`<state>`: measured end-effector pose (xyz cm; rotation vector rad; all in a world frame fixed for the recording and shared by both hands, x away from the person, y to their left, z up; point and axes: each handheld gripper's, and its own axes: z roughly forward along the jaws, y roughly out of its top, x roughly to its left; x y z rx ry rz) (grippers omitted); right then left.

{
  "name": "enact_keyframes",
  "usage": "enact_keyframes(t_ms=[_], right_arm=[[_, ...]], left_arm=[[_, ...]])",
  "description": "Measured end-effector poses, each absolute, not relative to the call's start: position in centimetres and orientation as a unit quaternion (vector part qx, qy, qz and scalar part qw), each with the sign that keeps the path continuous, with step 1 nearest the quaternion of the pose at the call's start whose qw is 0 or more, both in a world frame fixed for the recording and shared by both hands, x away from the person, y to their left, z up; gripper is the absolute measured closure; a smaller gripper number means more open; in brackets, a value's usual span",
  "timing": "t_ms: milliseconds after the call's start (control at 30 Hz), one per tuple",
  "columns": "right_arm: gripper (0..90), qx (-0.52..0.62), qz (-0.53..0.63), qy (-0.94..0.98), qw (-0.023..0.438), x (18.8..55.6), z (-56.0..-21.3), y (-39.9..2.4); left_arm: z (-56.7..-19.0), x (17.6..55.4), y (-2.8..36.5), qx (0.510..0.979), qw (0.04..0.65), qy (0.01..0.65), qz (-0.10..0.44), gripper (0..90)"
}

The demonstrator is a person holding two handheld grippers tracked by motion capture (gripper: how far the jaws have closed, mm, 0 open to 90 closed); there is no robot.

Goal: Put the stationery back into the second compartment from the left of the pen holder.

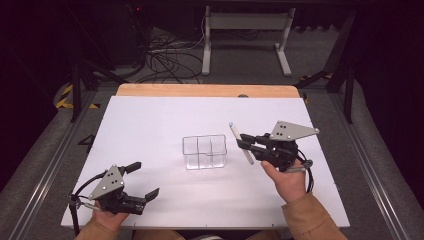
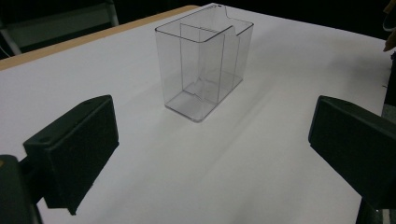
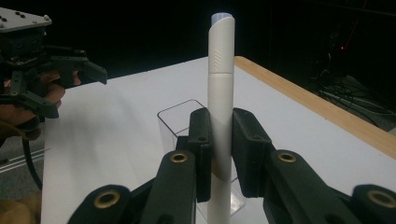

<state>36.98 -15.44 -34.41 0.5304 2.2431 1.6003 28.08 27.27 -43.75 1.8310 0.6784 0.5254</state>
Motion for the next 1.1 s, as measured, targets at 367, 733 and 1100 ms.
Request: enact_keyframes(t_ms=[367, 733, 1100], right_arm=[[78.9, 0.183, 0.570, 0.777, 0.193, 37.2, -34.0, -14.5], [78.8, 0.186, 0.581, 0.767, 0.198, 38.0, -33.9, -12.5], [78.8, 0.178, 0.573, 0.773, 0.207, 39.2, -34.3, -10.3]], left_arm=[[-43.8, 28.1, 27.3, 0.767, 0.531, 0.284, 0.219, 2.5], [-43.8, 28.1, 27.2, 0.769, 0.530, 0.283, 0.217, 2.5], [-43.8, 28.1, 27.3, 0.769, 0.531, 0.284, 0.214, 2.5]])
